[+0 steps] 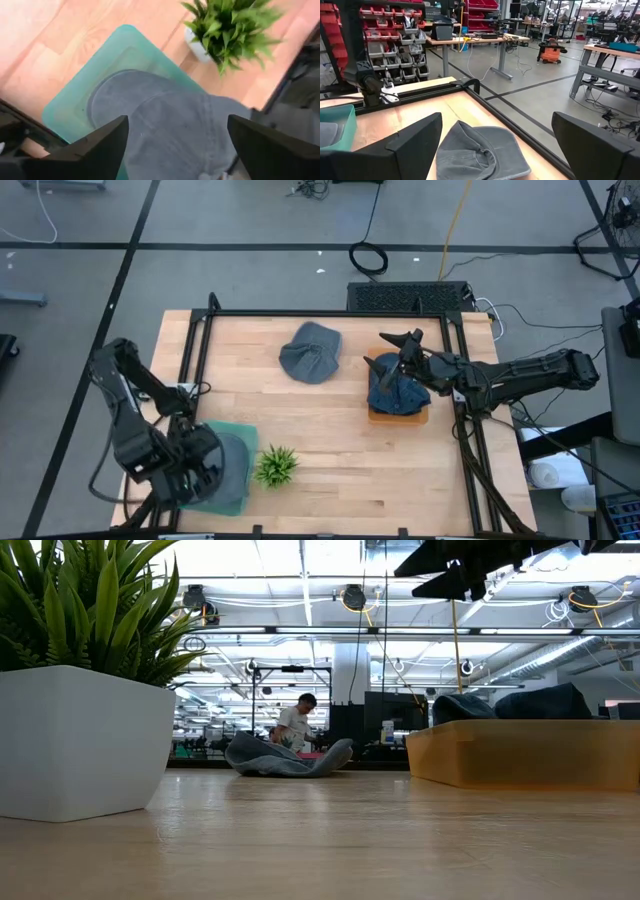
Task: Pick & Place hat
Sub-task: Put the bottom gray cap into the green bin
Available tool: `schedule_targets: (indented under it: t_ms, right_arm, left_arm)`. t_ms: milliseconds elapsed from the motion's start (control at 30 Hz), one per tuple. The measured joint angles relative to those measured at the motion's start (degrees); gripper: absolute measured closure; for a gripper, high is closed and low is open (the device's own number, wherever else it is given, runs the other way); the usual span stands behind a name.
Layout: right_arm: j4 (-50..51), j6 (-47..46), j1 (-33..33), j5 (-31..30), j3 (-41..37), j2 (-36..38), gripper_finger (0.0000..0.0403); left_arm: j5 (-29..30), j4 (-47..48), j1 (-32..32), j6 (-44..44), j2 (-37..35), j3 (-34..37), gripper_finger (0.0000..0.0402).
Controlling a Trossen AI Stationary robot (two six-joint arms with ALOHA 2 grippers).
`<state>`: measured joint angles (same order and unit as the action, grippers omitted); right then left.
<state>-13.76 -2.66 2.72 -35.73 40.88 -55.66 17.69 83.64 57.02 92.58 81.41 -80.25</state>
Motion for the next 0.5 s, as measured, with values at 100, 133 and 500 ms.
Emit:
schedule_targets:
  t_ms: [100,133,500]
  right_arm:
    - [-0.03,0.28,0.0,0.01,0.0,0.0,0.0037]
    - [-0.04,0.29,0.0,0.0,0.0,0.0,0.0037]
    - [-0.02,0.29,0.0,0.0,0.0,0.0,0.0037]
  left_arm:
    - [-0.81,0.37,0.1,-1.7,3.37,0.02,0.0071]
    - [-1.33,0.45,0.1,-2.28,4.58,0.02,0.0075]
    - [-9.57,-1.07,0.22,-2.91,14.25,5.3,0.011]
